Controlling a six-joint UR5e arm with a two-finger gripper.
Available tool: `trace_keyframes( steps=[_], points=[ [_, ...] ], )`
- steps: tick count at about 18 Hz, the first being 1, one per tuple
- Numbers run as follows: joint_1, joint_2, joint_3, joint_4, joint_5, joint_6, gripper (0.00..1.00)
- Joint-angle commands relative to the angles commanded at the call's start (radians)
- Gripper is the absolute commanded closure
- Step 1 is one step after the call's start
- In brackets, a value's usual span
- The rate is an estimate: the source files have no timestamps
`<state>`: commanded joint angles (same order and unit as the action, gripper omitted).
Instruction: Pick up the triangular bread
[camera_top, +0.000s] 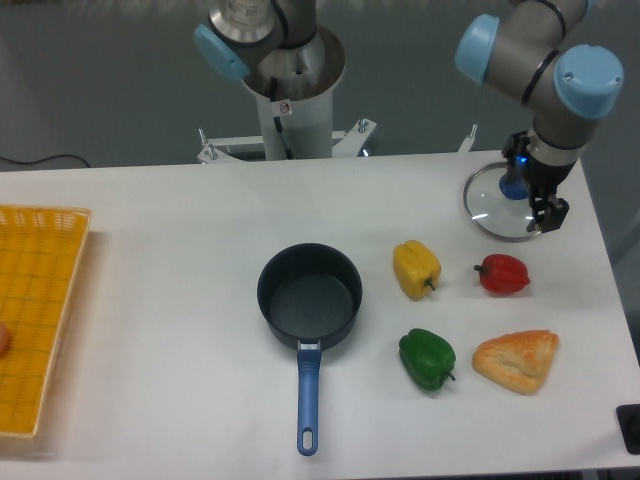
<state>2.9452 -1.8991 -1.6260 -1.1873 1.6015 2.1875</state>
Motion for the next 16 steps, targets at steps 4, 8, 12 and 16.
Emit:
trace_keyframes(
  steps=[4, 8, 12, 16],
  points=[
    [-0.002, 0.000, 0.006, 0.000, 0.000, -0.002, 0.00],
    [-0.011, -0.003, 0.020, 0.002, -0.024, -0.061, 0.00],
    [-0.038, -0.011, 0.034, 0.003, -0.026, -0.161, 0.00],
    [-0.069, -0.014, 0.026, 0.008, -0.028, -0.325, 0.00]
  ],
)
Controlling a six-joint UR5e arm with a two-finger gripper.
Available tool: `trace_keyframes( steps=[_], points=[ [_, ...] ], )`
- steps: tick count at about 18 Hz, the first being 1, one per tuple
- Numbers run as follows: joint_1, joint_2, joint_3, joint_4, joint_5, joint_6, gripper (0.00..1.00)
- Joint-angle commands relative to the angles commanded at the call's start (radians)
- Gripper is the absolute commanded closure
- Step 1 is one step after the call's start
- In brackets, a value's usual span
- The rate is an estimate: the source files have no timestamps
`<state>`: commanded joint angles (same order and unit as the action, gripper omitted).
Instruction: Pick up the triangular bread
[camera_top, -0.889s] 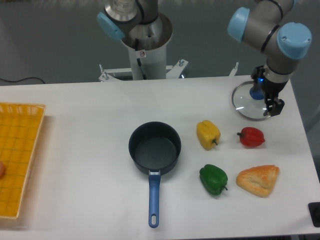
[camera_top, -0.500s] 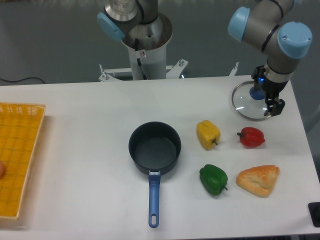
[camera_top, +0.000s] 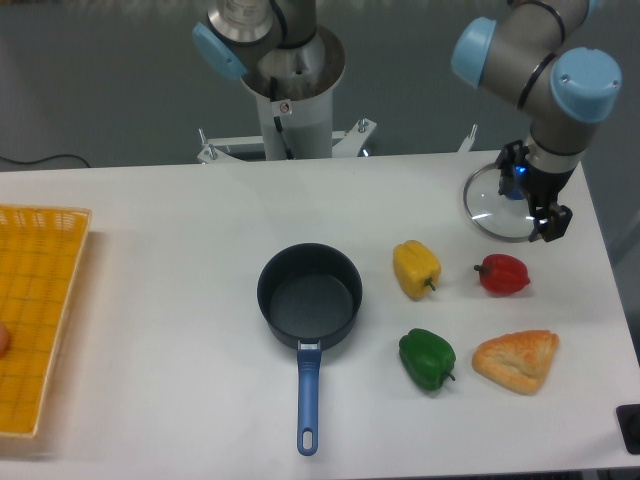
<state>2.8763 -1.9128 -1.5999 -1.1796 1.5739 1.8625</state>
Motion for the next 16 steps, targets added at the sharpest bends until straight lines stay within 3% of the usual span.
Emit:
trace_keyframes(
  steps=[7, 16],
  points=[
    [-0.020, -0.031, 0.014, 0.034, -0.017, -0.085, 0.00],
    [-0.107, -0.124, 0.103, 0.040, -0.017, -0.126, 0.00]
  ],
)
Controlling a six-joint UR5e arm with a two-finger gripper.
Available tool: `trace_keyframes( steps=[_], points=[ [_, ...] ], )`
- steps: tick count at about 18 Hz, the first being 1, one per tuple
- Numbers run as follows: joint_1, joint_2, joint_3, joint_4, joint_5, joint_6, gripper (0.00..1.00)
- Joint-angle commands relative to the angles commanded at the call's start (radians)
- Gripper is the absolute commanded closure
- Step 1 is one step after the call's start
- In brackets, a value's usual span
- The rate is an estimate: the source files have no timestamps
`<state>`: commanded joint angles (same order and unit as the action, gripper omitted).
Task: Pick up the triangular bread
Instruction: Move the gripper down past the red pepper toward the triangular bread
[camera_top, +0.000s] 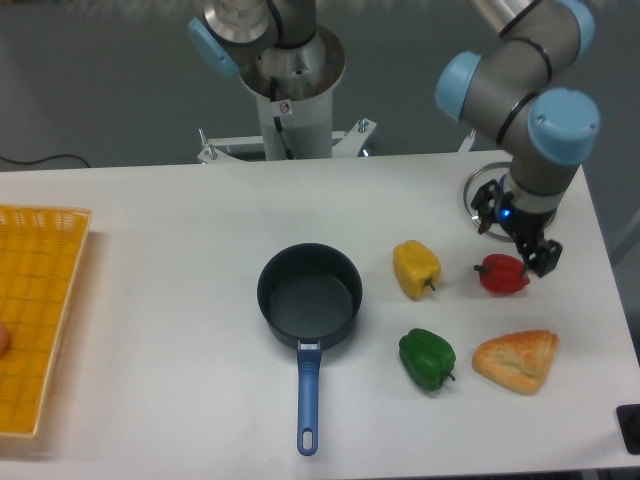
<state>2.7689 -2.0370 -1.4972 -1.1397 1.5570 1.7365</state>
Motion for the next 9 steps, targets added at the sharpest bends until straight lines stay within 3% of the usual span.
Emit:
trace_keyframes(
  steps=[6, 9],
  points=[
    [0.002, -0.083, 0.077, 0.008, -0.023, 0.003, 0.00],
    [0.002, -0.126, 0.117, 0.053, -0.023, 0.000, 0.00]
  ],
)
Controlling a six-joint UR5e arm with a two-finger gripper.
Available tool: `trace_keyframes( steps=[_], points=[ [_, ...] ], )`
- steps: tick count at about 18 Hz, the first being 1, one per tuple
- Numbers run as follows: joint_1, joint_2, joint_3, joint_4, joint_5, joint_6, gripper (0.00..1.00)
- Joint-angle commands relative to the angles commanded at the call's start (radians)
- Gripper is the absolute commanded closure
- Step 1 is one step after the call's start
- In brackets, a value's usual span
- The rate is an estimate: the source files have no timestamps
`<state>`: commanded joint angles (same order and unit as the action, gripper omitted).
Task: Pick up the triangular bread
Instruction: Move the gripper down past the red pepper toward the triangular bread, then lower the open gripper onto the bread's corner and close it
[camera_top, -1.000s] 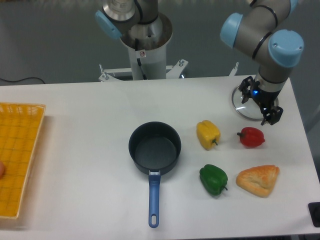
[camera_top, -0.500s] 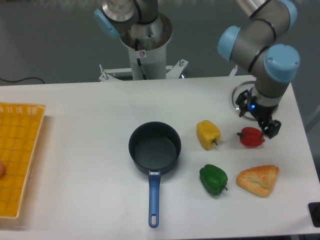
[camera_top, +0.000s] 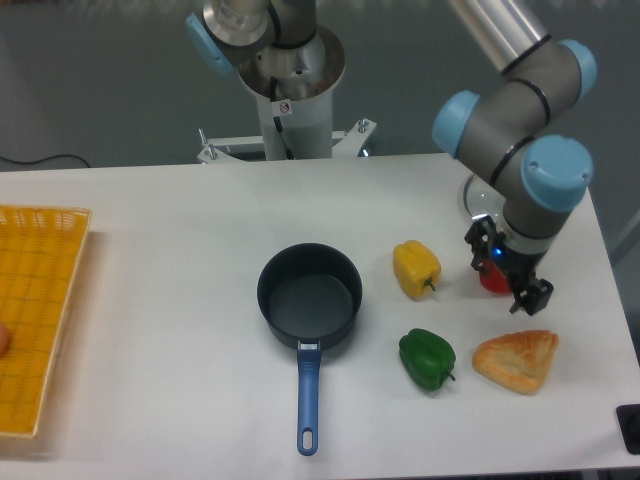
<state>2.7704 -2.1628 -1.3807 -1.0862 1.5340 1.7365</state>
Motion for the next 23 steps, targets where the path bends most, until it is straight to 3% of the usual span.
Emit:
trace_keyframes(
  steps=[12, 23],
  points=[
    [0.002, -0.133, 0.109, 0.068, 0.000, 0.000, 0.01],
    [-0.008, -0.180, 0.109, 0.101, 0.005, 0.000, 0.02]
  ],
)
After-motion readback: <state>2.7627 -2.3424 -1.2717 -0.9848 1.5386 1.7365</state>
